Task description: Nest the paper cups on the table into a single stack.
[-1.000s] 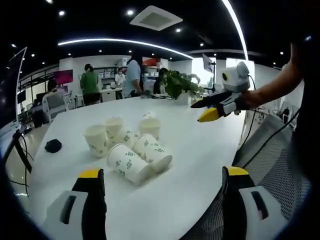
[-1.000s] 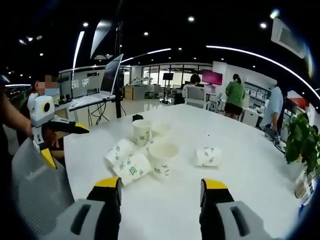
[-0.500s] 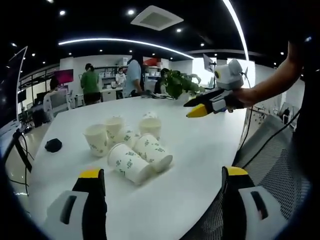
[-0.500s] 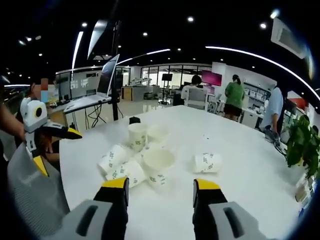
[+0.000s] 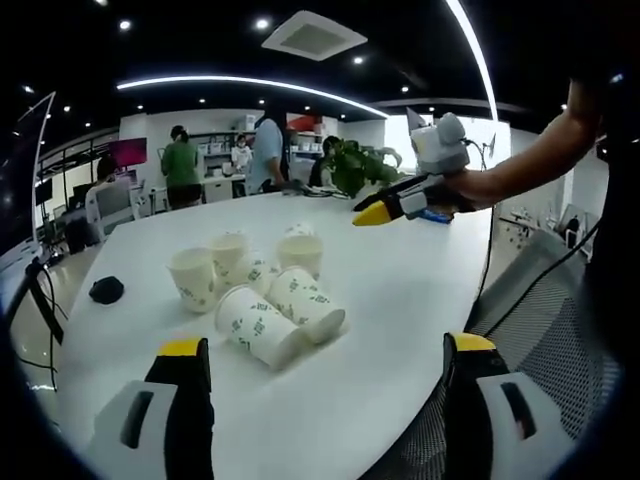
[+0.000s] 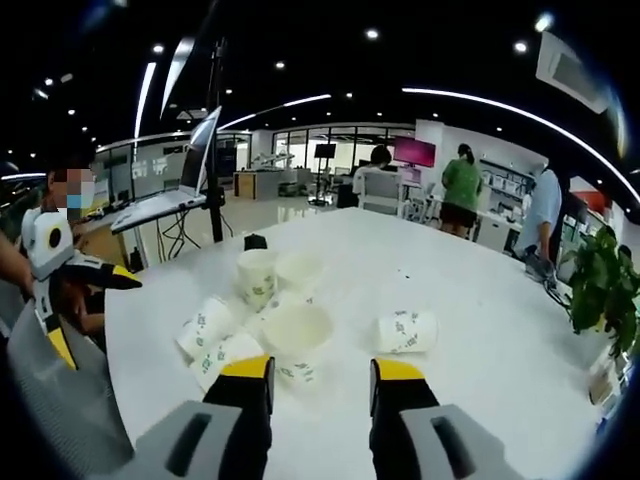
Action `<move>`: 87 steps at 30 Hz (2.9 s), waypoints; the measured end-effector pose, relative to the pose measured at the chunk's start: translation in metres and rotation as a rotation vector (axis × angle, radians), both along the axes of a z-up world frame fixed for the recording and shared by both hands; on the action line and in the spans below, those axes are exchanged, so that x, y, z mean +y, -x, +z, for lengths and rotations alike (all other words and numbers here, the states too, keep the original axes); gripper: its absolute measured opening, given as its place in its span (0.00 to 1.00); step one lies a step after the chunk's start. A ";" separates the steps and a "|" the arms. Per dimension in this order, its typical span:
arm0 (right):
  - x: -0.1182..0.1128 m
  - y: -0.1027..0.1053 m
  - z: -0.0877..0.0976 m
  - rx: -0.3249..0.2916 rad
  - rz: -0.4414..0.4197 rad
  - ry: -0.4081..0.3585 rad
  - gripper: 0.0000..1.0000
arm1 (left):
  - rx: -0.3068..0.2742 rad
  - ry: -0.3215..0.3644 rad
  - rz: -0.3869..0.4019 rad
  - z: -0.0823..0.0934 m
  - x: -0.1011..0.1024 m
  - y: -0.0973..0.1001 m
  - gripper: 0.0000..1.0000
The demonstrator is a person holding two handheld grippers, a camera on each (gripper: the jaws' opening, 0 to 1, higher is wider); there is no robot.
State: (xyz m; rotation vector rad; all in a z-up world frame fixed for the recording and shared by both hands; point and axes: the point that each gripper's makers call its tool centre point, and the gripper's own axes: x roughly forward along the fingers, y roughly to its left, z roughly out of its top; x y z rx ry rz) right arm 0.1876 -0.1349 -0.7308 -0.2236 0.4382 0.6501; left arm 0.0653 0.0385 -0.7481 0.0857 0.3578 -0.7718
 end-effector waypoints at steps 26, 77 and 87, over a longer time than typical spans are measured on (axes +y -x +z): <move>-0.001 -0.037 -0.011 0.108 -0.085 -0.055 0.24 | 0.010 -0.012 -0.001 -0.003 0.002 -0.001 0.96; 0.030 -0.070 -0.048 0.260 -0.059 0.014 0.10 | 0.018 -0.016 0.024 -0.006 0.004 -0.005 0.92; 0.033 -0.068 -0.053 0.285 -0.050 0.032 0.06 | 0.016 -0.015 0.031 -0.005 0.005 -0.006 0.92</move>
